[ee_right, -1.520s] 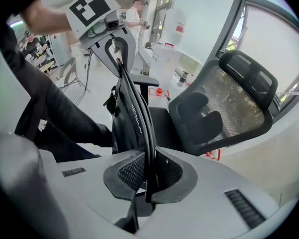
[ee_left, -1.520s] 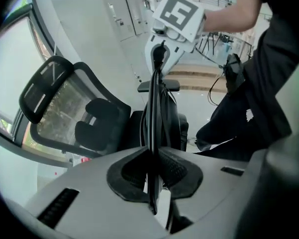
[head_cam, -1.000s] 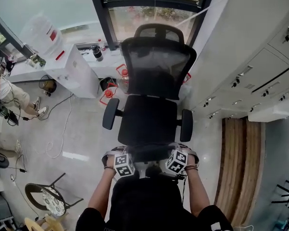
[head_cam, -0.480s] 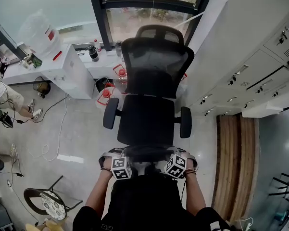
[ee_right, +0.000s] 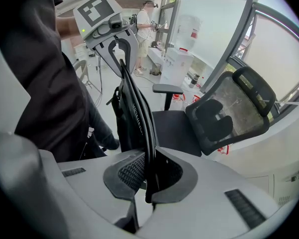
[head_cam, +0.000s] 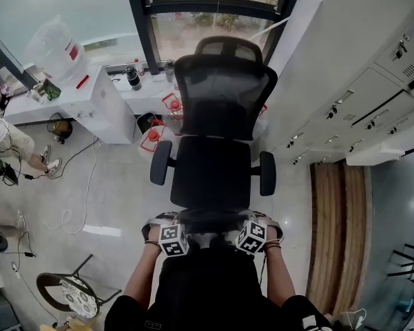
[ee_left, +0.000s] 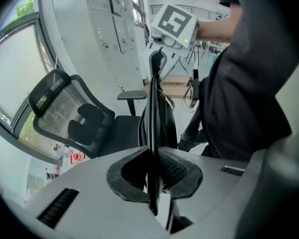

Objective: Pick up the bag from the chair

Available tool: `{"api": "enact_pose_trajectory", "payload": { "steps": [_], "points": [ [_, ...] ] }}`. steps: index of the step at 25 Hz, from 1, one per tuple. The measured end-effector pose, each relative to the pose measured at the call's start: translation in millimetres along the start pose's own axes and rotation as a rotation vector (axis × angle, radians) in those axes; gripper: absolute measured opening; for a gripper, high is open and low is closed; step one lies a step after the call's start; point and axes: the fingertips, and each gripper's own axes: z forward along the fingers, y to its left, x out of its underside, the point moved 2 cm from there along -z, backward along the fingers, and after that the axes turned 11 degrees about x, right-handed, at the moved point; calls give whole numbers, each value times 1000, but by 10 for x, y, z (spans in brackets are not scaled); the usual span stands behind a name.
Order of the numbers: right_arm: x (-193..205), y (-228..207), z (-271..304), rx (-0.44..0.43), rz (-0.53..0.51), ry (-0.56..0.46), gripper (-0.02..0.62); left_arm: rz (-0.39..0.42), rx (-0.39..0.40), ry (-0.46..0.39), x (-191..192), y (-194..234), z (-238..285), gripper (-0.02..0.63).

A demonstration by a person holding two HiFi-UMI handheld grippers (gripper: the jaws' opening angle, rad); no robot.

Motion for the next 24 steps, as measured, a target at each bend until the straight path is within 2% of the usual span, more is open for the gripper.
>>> {"api": "enact_pose_trajectory", "payload": {
  "steps": [24],
  "points": [
    [62, 222, -9, -30, -15, 25, 20, 14, 28, 9, 73, -177, 91, 34]
  ]
}}
